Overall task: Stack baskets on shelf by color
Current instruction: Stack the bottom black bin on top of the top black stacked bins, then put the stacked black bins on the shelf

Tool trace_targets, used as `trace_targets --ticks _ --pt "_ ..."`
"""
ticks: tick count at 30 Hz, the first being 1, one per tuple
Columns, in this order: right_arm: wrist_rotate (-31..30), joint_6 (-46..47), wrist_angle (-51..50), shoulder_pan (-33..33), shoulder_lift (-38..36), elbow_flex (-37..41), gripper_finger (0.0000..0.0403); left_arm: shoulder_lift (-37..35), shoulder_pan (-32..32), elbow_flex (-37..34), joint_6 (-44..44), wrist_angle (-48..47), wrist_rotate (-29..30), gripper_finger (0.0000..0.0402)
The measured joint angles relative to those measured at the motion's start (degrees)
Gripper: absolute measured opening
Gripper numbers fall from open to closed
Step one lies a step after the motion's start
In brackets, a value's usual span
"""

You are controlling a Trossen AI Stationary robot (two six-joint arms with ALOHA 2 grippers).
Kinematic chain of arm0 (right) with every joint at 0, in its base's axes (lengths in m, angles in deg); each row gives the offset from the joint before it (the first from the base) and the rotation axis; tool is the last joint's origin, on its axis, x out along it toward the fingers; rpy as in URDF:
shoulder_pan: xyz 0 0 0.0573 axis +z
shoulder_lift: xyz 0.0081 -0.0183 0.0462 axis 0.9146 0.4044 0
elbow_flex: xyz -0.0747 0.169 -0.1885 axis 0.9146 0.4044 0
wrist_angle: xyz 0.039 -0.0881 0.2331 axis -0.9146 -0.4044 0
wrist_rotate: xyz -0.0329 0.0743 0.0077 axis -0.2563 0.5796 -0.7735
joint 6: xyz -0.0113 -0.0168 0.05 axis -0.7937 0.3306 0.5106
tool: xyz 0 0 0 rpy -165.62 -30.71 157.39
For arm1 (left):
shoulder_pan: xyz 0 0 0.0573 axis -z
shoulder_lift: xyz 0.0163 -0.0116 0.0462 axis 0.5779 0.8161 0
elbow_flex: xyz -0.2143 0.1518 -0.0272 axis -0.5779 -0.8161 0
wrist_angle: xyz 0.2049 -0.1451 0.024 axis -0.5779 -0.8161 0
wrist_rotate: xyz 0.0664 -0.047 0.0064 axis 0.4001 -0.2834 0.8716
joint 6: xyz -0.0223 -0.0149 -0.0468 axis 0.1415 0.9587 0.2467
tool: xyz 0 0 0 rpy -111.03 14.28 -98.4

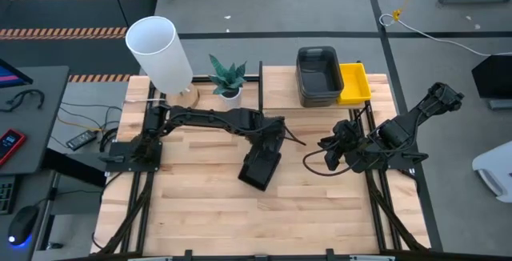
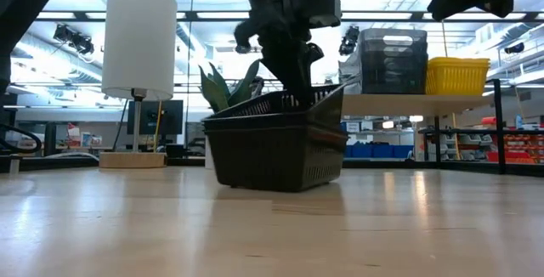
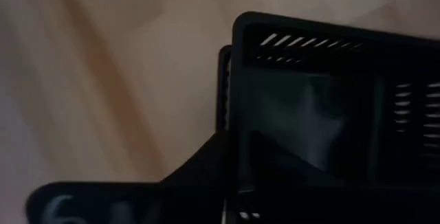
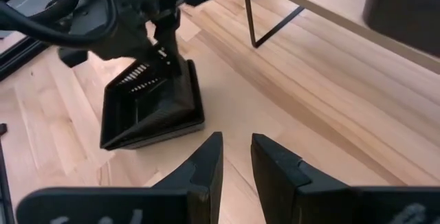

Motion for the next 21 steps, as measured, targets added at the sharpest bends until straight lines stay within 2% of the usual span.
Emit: trace_targets --ticks 3,8,11,15,21 --pt "0.0 0.0 0.2 0.0 0.0 0.0 0.0082 0.0 0.0 0.0 1.4 -1.0 -3.4 0.0095" --pt "0.0 -0.2 0.3 0.0 0.0 0.0 0.0082 0.0 -0.4 0.0 3.9 -0.2 -3.2 0.0149" --pt "0.0 -0.2 0.5 0.0 0.0 0.0 0.0082 0.0 -1.5 0.0 6.4 -0.2 -4.5 0.0169" --pt "0.0 -1.0 1.6 0.0 0.0 0.0 0.0082 0.0 -2.5 0.0 7.9 -0.2 -2.9 0.0170" --pt "0.2 -1.1 1.6 0.0 0.0 0.0 0.0082 0.0 -2.3 0.0 9.6 0.0 -2.0 0.0146"
